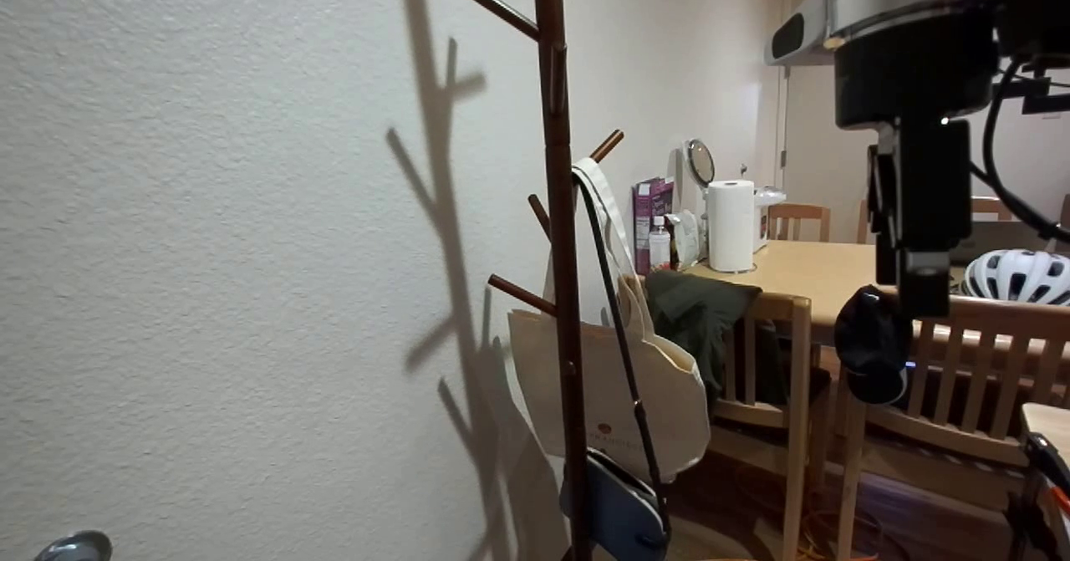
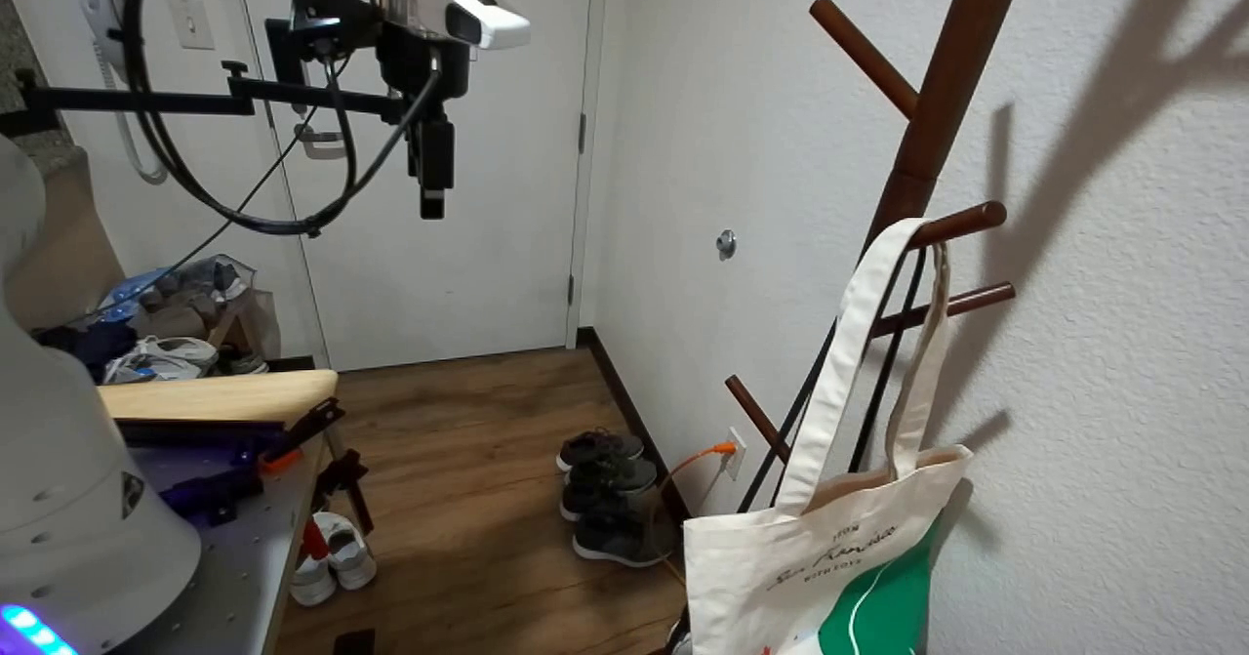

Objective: Unhang the tote bag and hang it on a lower hook of the wooden rack

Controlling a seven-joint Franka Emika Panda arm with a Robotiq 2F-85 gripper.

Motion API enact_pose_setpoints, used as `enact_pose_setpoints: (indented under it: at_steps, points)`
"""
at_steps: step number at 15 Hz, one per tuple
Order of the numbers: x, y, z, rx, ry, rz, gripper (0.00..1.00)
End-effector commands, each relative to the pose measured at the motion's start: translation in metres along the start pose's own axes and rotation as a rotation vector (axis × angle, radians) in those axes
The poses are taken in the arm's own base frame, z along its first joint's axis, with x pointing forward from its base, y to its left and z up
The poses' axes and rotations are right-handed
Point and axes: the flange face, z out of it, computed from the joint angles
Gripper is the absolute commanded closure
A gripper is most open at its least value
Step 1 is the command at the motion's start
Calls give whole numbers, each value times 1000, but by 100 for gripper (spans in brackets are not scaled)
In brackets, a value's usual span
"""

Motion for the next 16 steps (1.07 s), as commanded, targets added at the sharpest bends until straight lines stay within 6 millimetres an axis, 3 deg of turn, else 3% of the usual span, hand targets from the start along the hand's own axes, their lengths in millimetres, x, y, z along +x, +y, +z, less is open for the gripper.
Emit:
enact_pose_setpoints:
  at_steps: [1, 7, 16]
  points:
    - [2, 8, 0, -38, 13, 19, 0]
    - [0, 42, -14, -154, 27, 17, 0]
    - [22, 120, -51, -367, 100, 12, 0]
